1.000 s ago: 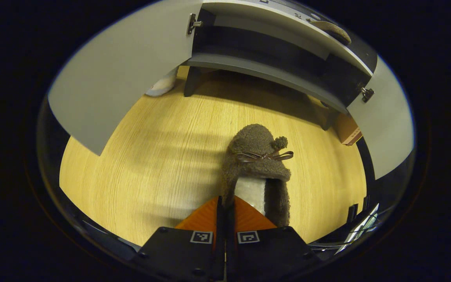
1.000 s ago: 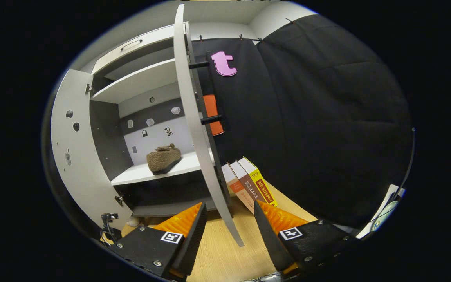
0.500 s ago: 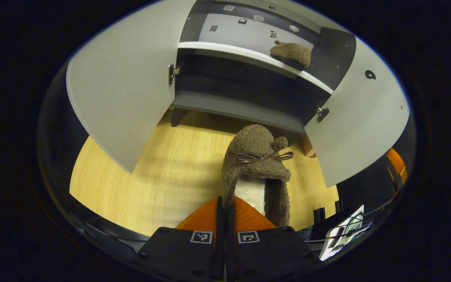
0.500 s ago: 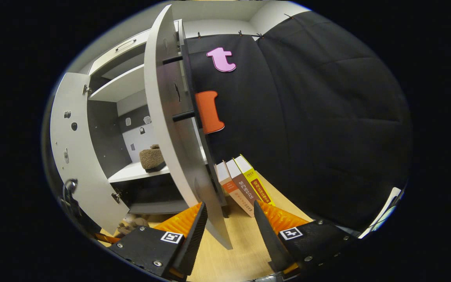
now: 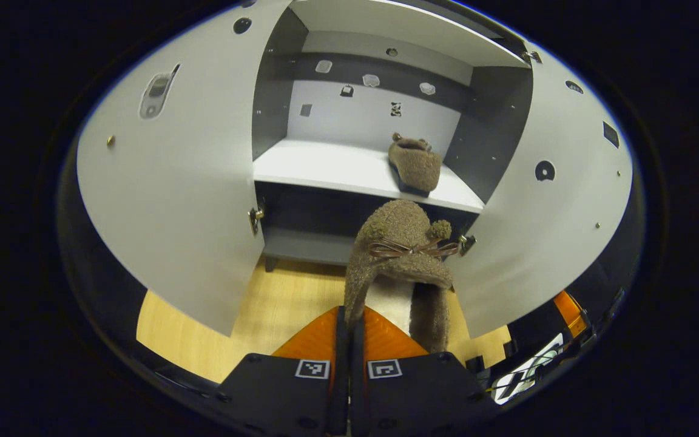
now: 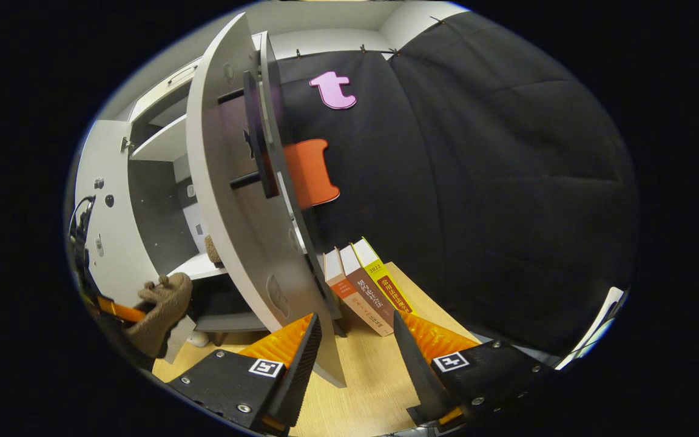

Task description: Grab one shoe with the right hand and put it into the shoe cabinet, grab the other shoe with the left hand and put it into the shoe cabinet; then close the right door with the right hand and the left door with the left hand.

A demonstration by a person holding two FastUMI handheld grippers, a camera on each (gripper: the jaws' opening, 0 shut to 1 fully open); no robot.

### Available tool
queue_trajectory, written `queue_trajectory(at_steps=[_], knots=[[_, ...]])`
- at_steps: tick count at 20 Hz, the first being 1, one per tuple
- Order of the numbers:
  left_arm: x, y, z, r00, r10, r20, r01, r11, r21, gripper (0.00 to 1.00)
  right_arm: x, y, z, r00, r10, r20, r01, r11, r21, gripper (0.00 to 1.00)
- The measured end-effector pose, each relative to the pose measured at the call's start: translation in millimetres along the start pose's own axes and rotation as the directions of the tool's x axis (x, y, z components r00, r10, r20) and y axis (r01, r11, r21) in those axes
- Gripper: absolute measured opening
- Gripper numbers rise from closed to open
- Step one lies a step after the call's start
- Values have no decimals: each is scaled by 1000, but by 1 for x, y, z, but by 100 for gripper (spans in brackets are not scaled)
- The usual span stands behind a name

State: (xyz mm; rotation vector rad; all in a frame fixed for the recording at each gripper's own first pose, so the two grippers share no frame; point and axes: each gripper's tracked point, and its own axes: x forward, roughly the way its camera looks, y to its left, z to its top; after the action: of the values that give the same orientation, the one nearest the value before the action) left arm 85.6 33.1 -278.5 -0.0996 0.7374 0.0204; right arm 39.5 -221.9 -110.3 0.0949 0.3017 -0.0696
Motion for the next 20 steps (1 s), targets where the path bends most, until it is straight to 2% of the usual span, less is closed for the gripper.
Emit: queue_trajectory(at_steps=[6, 10, 14, 20], knots=[[32, 15, 95, 985, 71, 154, -74, 997, 17, 9, 4, -8, 6, 1000, -12, 9, 12, 1000, -6, 75], [63, 34, 134, 961, 163, 222, -189, 977, 100, 8, 8, -10, 9, 1000, -22, 10, 22, 1000, 4, 75], [92, 30, 144, 968, 130, 215, -155, 982, 103, 8, 14, -12, 17, 998, -61, 28, 61, 998, 13, 75], [136, 14, 160, 982, -14, 190, -13, 990, 139, 8, 11, -7, 22, 972, -212, 106, 213, 977, -1, 75]])
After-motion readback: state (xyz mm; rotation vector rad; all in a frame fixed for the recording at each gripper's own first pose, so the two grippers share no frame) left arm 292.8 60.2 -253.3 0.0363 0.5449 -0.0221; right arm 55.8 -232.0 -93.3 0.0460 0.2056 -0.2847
